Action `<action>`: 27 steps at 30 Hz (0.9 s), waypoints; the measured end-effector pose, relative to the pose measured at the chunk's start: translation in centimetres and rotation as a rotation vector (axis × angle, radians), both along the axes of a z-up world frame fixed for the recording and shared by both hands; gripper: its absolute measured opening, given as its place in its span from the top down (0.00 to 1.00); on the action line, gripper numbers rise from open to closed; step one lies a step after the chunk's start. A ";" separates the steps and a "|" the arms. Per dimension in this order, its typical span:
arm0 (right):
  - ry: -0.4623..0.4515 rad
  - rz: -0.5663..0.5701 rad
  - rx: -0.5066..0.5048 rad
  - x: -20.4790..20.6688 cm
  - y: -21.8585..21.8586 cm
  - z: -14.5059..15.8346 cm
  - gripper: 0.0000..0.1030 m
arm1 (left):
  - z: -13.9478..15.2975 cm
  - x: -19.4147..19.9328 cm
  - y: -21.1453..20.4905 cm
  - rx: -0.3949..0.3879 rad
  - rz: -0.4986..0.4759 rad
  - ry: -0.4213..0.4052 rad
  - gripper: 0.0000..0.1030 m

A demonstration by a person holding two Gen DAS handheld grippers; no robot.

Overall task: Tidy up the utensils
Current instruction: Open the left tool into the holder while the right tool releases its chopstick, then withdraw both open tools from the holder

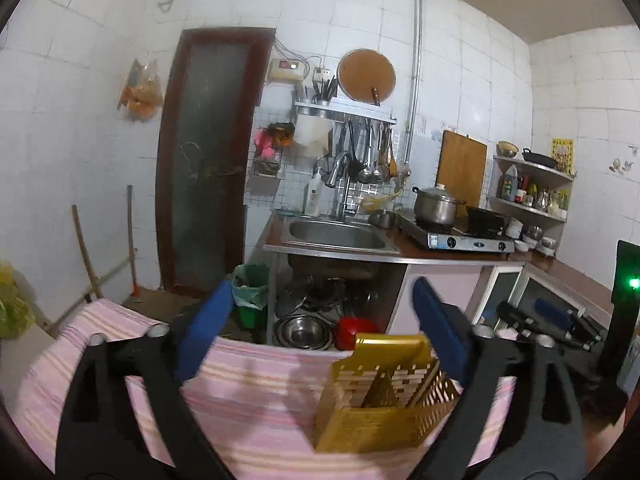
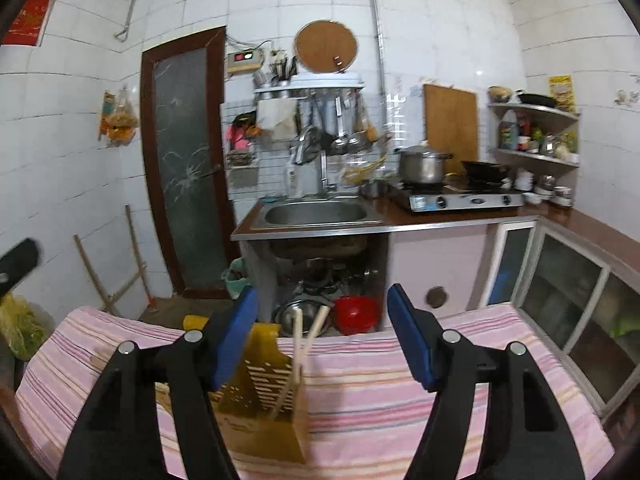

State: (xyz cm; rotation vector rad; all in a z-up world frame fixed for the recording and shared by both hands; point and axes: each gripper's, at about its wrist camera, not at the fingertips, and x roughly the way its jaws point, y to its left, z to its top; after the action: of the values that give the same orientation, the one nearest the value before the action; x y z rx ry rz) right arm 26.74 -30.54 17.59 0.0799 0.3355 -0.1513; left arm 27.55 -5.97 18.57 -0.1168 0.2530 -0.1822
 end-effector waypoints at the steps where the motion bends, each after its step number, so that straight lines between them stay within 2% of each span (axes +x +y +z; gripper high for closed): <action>1: 0.013 -0.007 0.005 -0.8 -0.1 0.2 0.32 | 0.2 -0.7 0.4 0.001 0.000 0.003 0.07; 5: 0.028 -0.024 -0.004 -4.2 0.6 0.0 0.18 | 0.4 -4.0 2.6 0.023 0.001 0.041 0.05; 8: 0.051 -0.030 -0.027 -6.0 1.5 -0.8 0.15 | -0.5 -5.5 3.8 0.046 0.021 0.062 0.05; 13: 0.114 -0.020 -0.014 -8.4 2.8 -3.8 0.13 | -4.1 -7.1 6.1 0.059 0.049 0.138 0.05; 19: 0.192 0.000 -0.037 -9.9 4.7 -7.7 0.12 | -9.5 -6.9 8.6 0.060 0.106 0.251 0.05; 27: 0.296 -0.004 -0.062 -10.6 6.3 -12.9 0.12 | -16.2 -6.2 11.0 0.059 0.128 0.402 0.05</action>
State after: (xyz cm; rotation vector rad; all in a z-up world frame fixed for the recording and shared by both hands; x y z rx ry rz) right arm 16.17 -24.20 4.73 -0.0040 0.6259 -0.1777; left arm 21.32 5.04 2.40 -0.1102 0.6492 -0.0214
